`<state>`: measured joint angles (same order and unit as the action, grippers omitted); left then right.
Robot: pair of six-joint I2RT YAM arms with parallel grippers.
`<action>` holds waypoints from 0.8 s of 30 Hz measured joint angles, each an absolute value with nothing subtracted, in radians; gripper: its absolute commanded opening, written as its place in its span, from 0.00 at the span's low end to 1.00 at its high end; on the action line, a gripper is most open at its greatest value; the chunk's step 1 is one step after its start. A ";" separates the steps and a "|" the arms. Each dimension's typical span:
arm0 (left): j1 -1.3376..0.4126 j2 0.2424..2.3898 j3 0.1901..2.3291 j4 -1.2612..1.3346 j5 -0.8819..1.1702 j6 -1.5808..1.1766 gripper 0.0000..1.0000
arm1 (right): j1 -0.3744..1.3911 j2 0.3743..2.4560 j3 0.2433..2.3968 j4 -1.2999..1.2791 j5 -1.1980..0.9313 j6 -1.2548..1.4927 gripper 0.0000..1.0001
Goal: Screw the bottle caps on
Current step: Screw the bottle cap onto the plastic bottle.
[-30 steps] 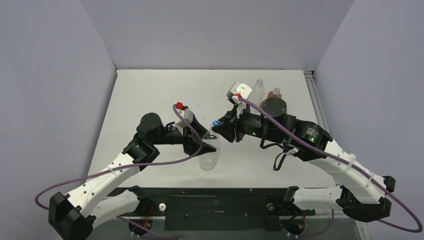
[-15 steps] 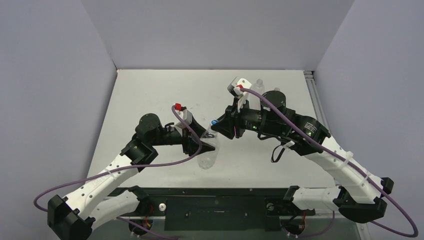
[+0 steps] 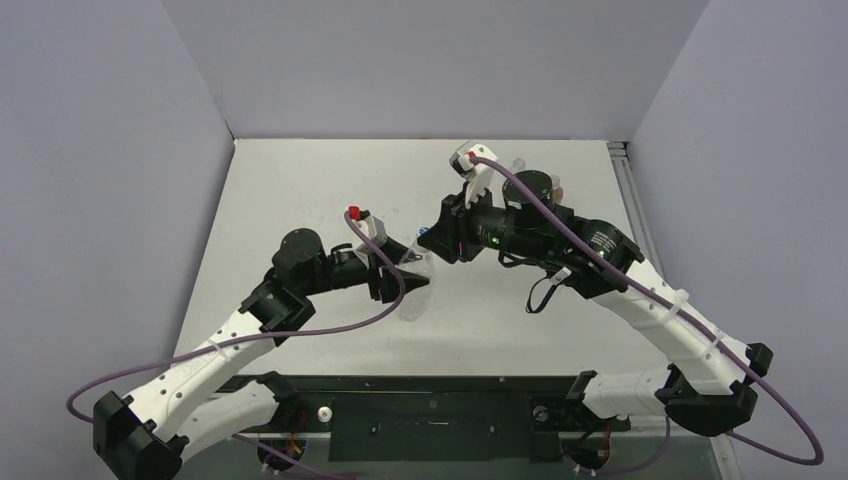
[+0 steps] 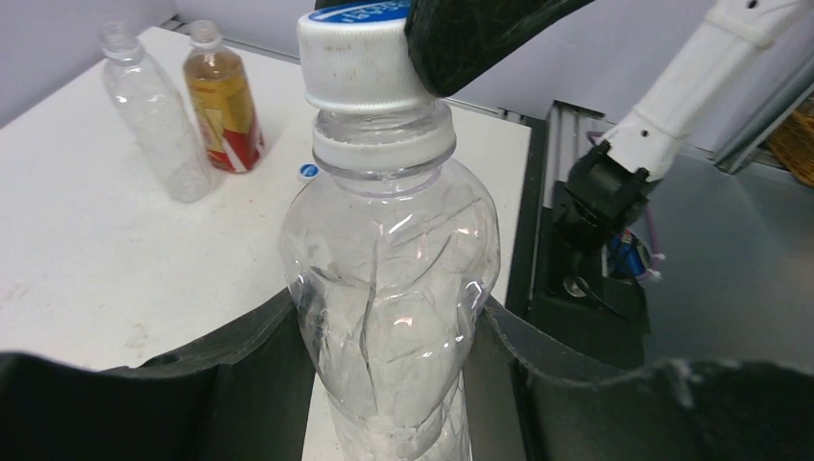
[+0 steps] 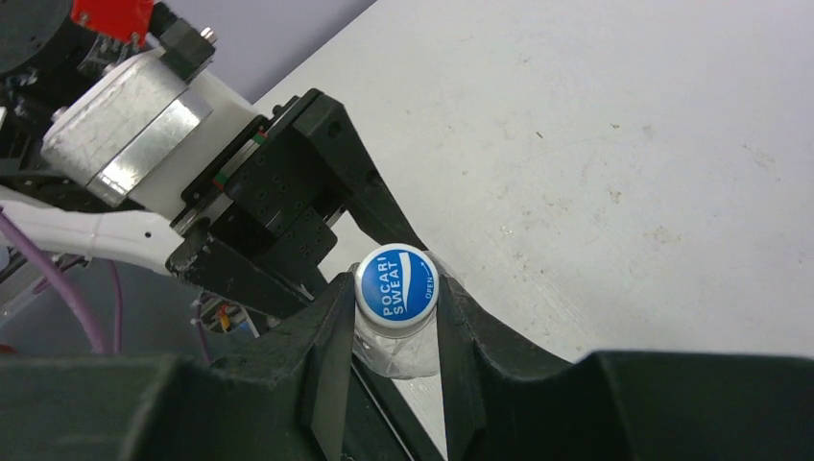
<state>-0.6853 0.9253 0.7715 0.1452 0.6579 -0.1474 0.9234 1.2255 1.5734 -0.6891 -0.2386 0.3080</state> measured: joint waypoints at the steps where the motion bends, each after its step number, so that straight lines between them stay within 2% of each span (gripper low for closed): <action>1: -0.689 0.925 0.772 0.142 0.627 -0.140 0.00 | 0.924 1.235 1.583 -0.698 -0.220 0.316 0.03; 17: -0.797 1.032 0.772 0.192 0.108 -0.025 0.00 | 1.006 1.482 1.813 -0.873 0.303 0.538 0.01; 22: -0.834 1.078 0.772 0.241 -0.022 0.009 0.00 | 1.024 1.546 1.876 -0.928 0.431 0.606 0.09; 24: -0.844 1.095 0.772 0.259 -0.055 0.015 0.00 | 1.029 1.555 1.880 -0.936 0.468 0.632 0.18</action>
<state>-0.8440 1.0954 0.7723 0.2592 -0.0547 0.0151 1.0286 1.5547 1.8797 -0.9363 0.4683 0.6315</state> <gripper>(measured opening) 0.459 0.293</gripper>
